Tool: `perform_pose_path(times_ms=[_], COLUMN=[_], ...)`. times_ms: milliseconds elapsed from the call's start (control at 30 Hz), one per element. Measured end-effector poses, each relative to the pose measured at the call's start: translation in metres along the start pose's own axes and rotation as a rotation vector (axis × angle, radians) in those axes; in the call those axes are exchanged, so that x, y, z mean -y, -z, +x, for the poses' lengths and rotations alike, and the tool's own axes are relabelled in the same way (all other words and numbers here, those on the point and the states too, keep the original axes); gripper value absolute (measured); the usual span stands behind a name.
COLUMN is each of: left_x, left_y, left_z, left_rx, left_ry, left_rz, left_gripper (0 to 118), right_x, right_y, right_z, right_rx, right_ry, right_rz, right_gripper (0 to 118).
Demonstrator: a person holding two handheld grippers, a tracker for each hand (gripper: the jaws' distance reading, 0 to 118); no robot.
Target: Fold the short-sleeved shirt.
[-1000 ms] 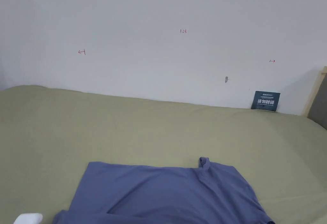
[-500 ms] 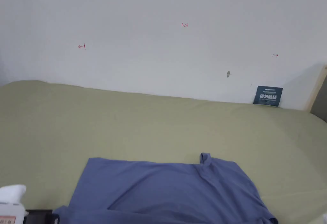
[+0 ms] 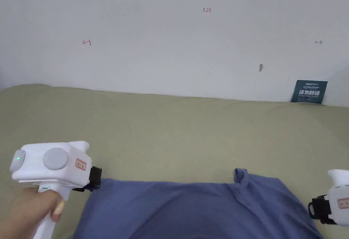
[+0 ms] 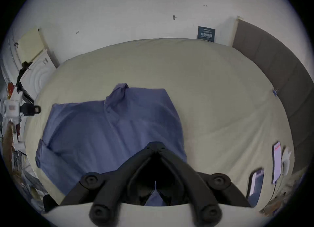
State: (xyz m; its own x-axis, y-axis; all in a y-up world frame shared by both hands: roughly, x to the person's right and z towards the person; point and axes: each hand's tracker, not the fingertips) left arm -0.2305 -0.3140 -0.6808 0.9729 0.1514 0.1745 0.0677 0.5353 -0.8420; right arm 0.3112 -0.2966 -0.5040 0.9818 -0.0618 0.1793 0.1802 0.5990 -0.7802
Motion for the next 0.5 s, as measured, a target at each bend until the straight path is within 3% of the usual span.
perform_pose_path(times_ms=[33, 67, 133, 200, 233, 300, 333, 367, 400, 433, 467, 500], left_x=[-0.009, -0.015, -0.013, -0.011, -0.01, 0.002, 0.006, 0.008, 0.009, 0.011, 0.011, 0.006], left_y=[0.02, 0.038, 0.062, 0.077, 0.083, 0.083, 0.078, 0.07, 0.066, 0.062, 0.059, 0.058], left_z=[-0.004, -0.007, 0.0, 0.002, 0.006, 0.014, 0.018, 0.026, 0.028, 0.029, 0.03, 0.028], left_rx=[-0.014, -0.026, -0.035, -0.032, -0.038, -0.109, -0.11, -0.119, -0.117, -0.12, -0.121, -0.108], left_ry=[-0.021, -0.034, -0.054, -0.029, 0.012, 0.112, 0.127, 0.12, 0.114, 0.115, 0.12, 0.126], left_rz=[-0.024, -0.061, -0.125, -0.146, -0.161, -0.139, -0.107, -0.11, -0.11, -0.102, -0.099, -0.097], left_gripper=[107, 115, 115, 103, 91, 83, 81, 75, 66, 47, 28, 10], right_x=[-0.007, -0.012, -0.028, -0.042, -0.049, -0.065, -0.071, -0.077, -0.083, -0.087, -0.089, -0.09], right_y=[0.006, 0.012, 0.026, 0.04, 0.047, 0.062, 0.069, 0.078, 0.091, 0.103, 0.115, 0.126], right_z=[0.001, 0.003, 0.011, 0.014, 0.014, 0.018, 0.018, 0.021, 0.024, 0.022, 0.02, 0.019], right_rx=[-0.003, -0.004, -0.003, 0.058, 0.077, 0.077, 0.069, 0.047, 0.021, 0.037, 0.054, 0.058], right_ry=[-0.005, -0.005, 0.003, -0.001, -0.027, -0.051, -0.047, -0.03, -0.001, 0.007, 0.009, 0.007], right_rz=[0.001, 0.002, -0.021, -0.075, -0.091, -0.101, -0.116, -0.138, -0.161, -0.177, -0.176, -0.167], right_gripper=[0, 0, 0, 0, 0, 0, 6, 26, 60, 104, 115, 115])
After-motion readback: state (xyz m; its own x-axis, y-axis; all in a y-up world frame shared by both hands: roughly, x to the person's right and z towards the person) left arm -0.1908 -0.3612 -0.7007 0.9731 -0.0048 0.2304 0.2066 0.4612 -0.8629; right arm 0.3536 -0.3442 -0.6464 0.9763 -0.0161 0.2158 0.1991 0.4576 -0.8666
